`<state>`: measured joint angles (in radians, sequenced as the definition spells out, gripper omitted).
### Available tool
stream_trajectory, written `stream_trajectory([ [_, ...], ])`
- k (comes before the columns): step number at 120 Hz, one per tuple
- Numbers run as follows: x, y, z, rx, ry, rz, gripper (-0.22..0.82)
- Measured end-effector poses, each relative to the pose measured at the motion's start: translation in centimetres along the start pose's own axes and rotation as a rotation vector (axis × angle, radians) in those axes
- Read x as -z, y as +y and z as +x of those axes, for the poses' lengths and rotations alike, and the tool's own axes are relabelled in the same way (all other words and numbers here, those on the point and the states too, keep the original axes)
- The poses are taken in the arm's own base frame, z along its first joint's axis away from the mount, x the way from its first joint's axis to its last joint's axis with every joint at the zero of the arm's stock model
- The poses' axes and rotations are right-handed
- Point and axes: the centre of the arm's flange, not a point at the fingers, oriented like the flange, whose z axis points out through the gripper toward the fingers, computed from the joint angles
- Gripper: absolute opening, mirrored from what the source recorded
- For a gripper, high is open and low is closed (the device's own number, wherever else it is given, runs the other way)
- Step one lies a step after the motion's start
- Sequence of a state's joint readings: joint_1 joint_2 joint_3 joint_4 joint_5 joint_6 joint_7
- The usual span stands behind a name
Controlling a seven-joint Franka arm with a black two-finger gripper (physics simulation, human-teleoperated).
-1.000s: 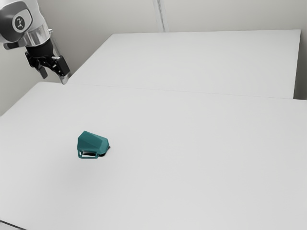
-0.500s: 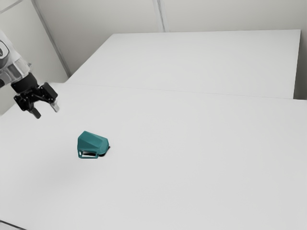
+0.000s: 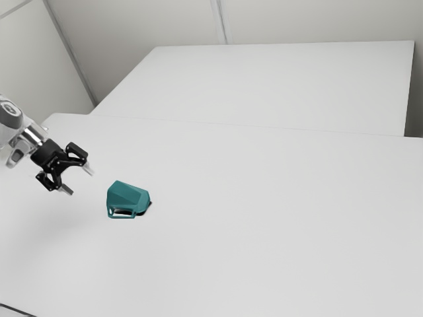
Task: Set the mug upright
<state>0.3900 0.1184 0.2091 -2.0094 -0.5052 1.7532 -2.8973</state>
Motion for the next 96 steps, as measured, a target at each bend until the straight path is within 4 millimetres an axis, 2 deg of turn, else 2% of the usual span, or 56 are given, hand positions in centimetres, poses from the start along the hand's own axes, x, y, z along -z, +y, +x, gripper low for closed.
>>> stream_trajectory([
  [10,-1.1,-0.1,-1.6,0.009,-0.011,0.014,0.6],
  [31,-3.7,0.9,-3.8,0.051,-0.023,0.047,0.6],
  [53,-5.0,0.6,-5.6,0.066,-0.053,0.07,0.6],
  [84,-7.7,-1.4,-6.9,0.069,-0.06,0.124,0.6],
  [96,-8.9,-1.7,-7.0,0.079,-0.052,0.143,0.6],
])
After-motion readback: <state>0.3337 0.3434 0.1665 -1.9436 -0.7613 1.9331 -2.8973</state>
